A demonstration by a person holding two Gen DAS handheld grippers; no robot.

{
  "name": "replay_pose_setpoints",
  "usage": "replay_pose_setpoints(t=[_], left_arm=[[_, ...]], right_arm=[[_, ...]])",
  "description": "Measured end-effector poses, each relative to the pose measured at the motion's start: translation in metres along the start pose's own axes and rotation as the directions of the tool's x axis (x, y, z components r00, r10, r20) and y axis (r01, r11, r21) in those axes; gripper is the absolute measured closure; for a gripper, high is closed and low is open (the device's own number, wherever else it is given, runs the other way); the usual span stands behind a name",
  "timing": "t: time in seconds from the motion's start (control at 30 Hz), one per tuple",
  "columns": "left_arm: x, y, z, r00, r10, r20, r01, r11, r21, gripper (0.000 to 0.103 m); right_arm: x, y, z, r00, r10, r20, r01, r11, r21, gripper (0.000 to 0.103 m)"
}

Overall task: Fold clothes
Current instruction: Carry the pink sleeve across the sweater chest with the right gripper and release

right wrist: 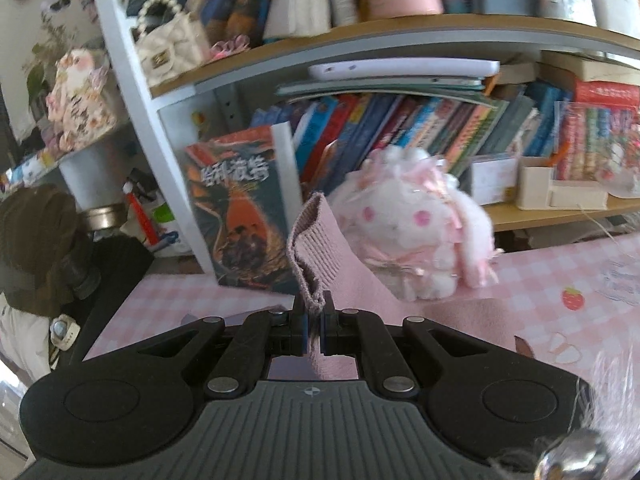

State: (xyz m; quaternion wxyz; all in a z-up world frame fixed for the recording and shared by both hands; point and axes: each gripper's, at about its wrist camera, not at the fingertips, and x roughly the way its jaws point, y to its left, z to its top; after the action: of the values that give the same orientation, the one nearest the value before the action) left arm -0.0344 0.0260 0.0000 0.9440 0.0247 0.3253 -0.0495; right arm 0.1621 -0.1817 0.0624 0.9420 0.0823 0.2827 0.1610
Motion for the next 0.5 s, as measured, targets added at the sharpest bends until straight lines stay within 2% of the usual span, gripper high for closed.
replay_pose_setpoints(t=[0.5], left_arm=[[0.008,0.019,-0.001,1.0,-0.015,-0.026,0.015,1.0,0.006,0.018]], right_arm=[[0.069,0.068,-0.026,0.994,0.01,-0.107,-0.026,0.988,-0.153,0.098]])
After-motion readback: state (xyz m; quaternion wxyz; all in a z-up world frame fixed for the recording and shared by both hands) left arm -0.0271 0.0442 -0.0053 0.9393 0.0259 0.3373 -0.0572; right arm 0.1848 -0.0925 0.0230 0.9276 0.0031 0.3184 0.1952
